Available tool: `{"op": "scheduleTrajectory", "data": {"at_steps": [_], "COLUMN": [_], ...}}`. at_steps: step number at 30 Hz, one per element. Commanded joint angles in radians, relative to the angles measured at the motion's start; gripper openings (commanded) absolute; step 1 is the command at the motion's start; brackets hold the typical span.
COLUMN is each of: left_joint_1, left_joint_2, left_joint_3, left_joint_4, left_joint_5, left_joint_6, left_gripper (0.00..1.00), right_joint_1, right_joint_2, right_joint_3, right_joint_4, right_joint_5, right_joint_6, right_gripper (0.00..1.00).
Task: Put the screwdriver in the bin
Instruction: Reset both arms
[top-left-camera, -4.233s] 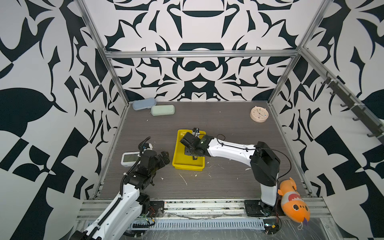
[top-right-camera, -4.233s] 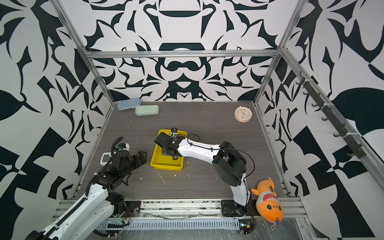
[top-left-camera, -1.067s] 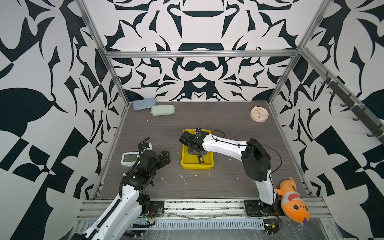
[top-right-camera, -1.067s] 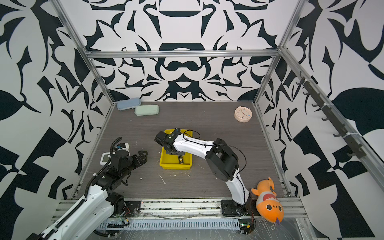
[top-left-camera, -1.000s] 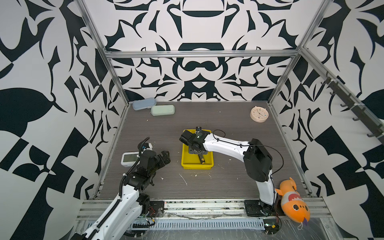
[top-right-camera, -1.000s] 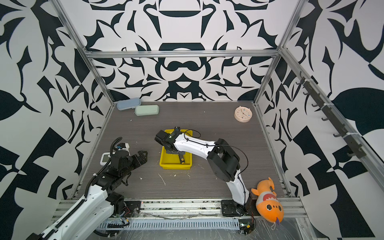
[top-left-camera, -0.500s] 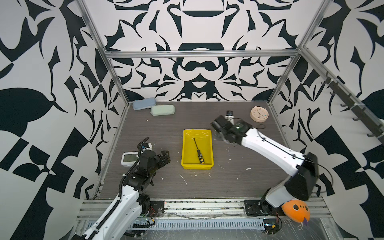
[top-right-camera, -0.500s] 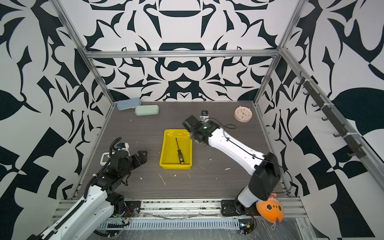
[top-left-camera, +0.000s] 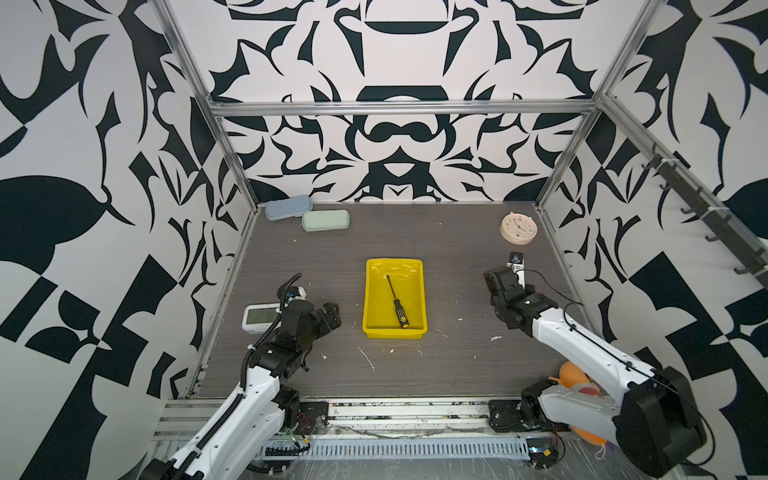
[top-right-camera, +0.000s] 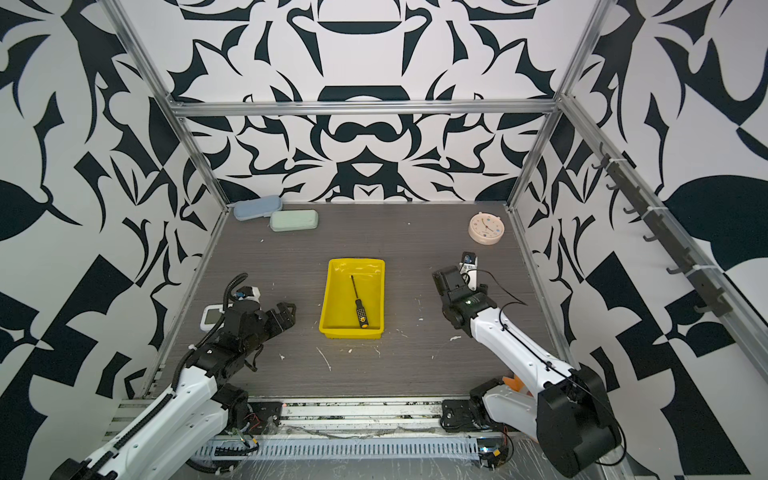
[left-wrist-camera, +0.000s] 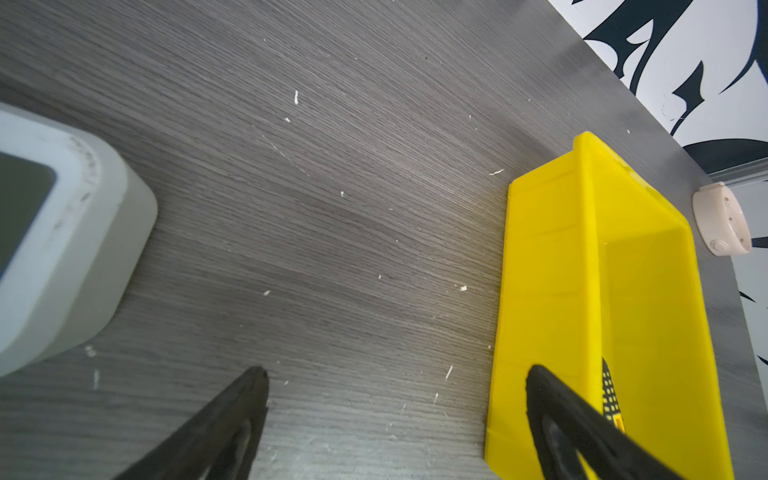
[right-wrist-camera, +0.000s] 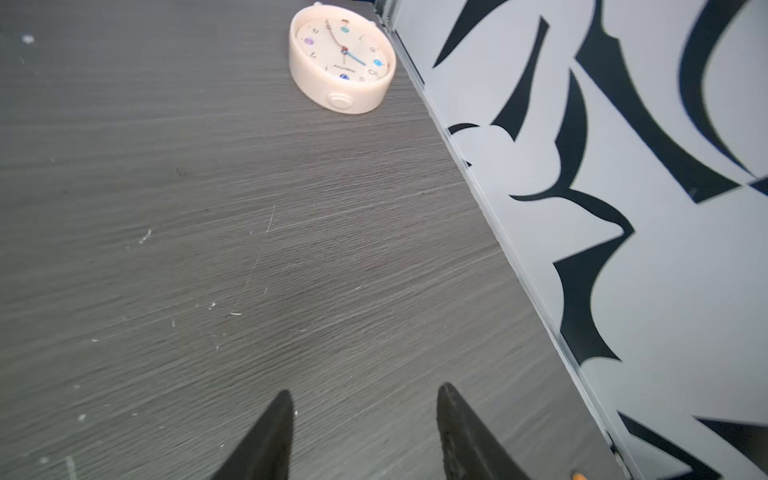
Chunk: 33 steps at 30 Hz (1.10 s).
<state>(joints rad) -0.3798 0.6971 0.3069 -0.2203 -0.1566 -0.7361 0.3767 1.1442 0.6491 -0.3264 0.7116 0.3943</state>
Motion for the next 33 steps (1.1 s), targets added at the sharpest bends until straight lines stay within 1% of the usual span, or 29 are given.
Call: {"op": "scheduleTrajectory", "data": {"at_steps": [1,4,8,10,15,18,19,21,24,25,26,27,28,29,30,31,32,33], "left_joint_1": [-0.002,-0.002,-0.002,-0.001,-0.001,-0.001,-0.002,-0.002,-0.002,-0.002,-0.002,-0.002,-0.002,-0.002,-0.002,-0.002,-0.002,-0.001], "left_joint_2": [0.002,0.001,0.005,0.008,0.017,0.026,0.030,0.039,0.057,0.063,0.068,0.075,0.082,0.089,0.096,0.103,0.108,0.114], "left_joint_3": [0.006,0.007,0.007,0.008,0.012,0.012,0.014,0.017,0.021,0.023,0.023,0.026,0.027,0.029,0.032,0.035,0.037,0.041], "left_joint_4": [0.007,0.009,0.009,0.007,0.010,0.013,0.015,0.018,0.025,0.027,0.027,0.030,0.030,0.030,0.030,0.030,0.029,0.027], "left_joint_5": [0.000,-0.002,-0.002,0.000,-0.006,-0.007,-0.008,-0.008,-0.008,-0.008,-0.008,-0.010,-0.014,-0.015,-0.016,-0.017,-0.018,-0.025], "left_joint_6": [-0.004,-0.004,-0.005,-0.005,-0.005,-0.005,-0.005,-0.003,-0.001,0.000,0.000,0.000,-0.002,-0.001,-0.003,-0.002,-0.003,-0.002], "left_gripper": [0.99,0.99,0.99,0.99,0.99,0.99,0.99,0.99,0.99,0.99,0.99,0.99,0.99,0.99,0.99,0.99,0.99,0.99], "right_joint_1": [-0.048,-0.068,-0.108,-0.131,-0.168,-0.185,-0.191,-0.202,-0.230,-0.235,-0.238,-0.237,-0.238,-0.238,-0.242,-0.248,-0.245,-0.246], "right_joint_2": [0.025,0.103,0.215,0.258,0.316,0.354,0.348,0.347,0.356,0.379,0.395,0.373,0.369,0.377,0.391,0.440,0.435,0.407], "right_joint_3": [0.003,-0.013,-0.019,-0.019,-0.070,-0.100,-0.087,-0.103,-0.117,-0.159,-0.197,-0.205,-0.226,-0.260,-0.301,-0.343,-0.360,-0.366], "right_joint_4": [0.238,0.369,0.509,0.572,0.747,0.815,0.772,0.811,0.869,0.958,1.073,1.055,1.075,1.147,1.220,1.378,1.423,1.376], "right_joint_5": [-0.028,-0.037,-0.062,-0.098,-0.198,-0.226,-0.233,-0.260,-0.250,-0.259,-0.269,-0.299,-0.334,-0.336,-0.346,-0.322,-0.302,-0.312], "right_joint_6": [-0.137,-0.252,-0.309,-0.331,-0.337,-0.327,-0.309,-0.326,-0.329,-0.334,-0.367,-0.367,-0.366,-0.383,-0.357,-0.376,-0.379,-0.353], "right_gripper": [0.60,0.61,0.62,0.63,0.63,0.65,0.65,0.65,0.65,0.65,0.66,0.66,0.75,0.91,0.93,0.99,1.00,1.00]}}
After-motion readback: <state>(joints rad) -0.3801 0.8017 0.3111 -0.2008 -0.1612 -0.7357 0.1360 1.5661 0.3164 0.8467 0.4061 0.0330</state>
